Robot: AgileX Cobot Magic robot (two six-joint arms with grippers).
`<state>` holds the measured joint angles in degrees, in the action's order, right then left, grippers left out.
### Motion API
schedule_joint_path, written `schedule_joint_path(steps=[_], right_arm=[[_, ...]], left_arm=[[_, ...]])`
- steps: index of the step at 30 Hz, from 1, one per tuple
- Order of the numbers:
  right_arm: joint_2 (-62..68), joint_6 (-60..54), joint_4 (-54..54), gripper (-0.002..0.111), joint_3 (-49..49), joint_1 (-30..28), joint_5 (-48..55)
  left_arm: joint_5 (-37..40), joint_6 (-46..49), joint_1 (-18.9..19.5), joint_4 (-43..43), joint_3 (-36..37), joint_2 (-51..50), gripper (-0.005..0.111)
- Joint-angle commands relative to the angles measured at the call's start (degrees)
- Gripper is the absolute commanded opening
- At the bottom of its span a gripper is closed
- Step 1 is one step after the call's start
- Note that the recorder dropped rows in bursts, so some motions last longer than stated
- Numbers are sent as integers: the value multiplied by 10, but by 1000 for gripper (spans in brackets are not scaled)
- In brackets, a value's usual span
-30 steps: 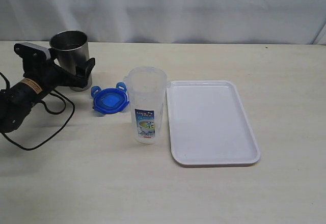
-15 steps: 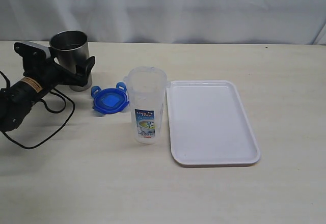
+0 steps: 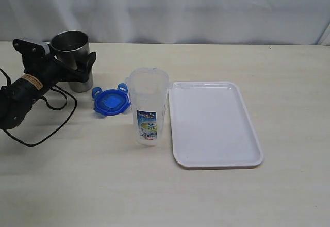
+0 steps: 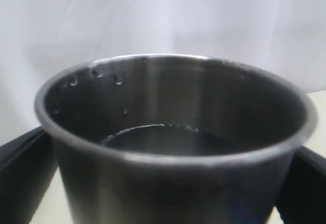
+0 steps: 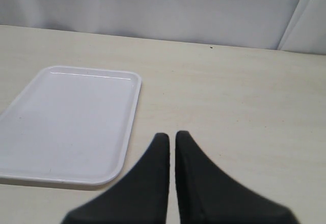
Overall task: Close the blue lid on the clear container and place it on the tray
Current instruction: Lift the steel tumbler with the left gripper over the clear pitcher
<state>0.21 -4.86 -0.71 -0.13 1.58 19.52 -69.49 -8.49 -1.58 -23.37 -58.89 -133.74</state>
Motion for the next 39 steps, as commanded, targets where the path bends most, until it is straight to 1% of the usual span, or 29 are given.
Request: schedule_joint_path(steps=[1,10,11,18,20,24,25,29,32,35,39], right_arm=[[-2,2,0,5,1,-1,0],[-2,2,0,5,1,-1,0],[-2,2,0,5,1,-1,0],[-2,2,0,5,1,-1,0],[-2,2,0,5,1,-1,0],[-2,2,0,5,1,-1,0],[-2,2,0,5,1,-1,0],[-2,2,0,5,1,-1,0],[-2,2,0,5,1,-1,0],[-2,2,0,5,1,-1,0],[-2,2,0,5,1,-1,0]], left_arm=[[-5,-4,-5,0,-2,1,101],[-5,-4,-5,0,-2,1,101],[-5,-4,-5,0,-2,1,99],[-5,-4,-5,-2,-2,1,57],[-5,-4,-5,-2,-2,1,48],[-5,-5,-5,-1,-2,1,35],[-5,-8,-5,-2,-2,1,30],[-5,-9,-5,-45,-2,1,-1],[-5,-23,-5,-70,-2,1,0],[-5,-60,-5,-70,-2,1,0],[-5,-65,-5,-72,-2,1,0]])
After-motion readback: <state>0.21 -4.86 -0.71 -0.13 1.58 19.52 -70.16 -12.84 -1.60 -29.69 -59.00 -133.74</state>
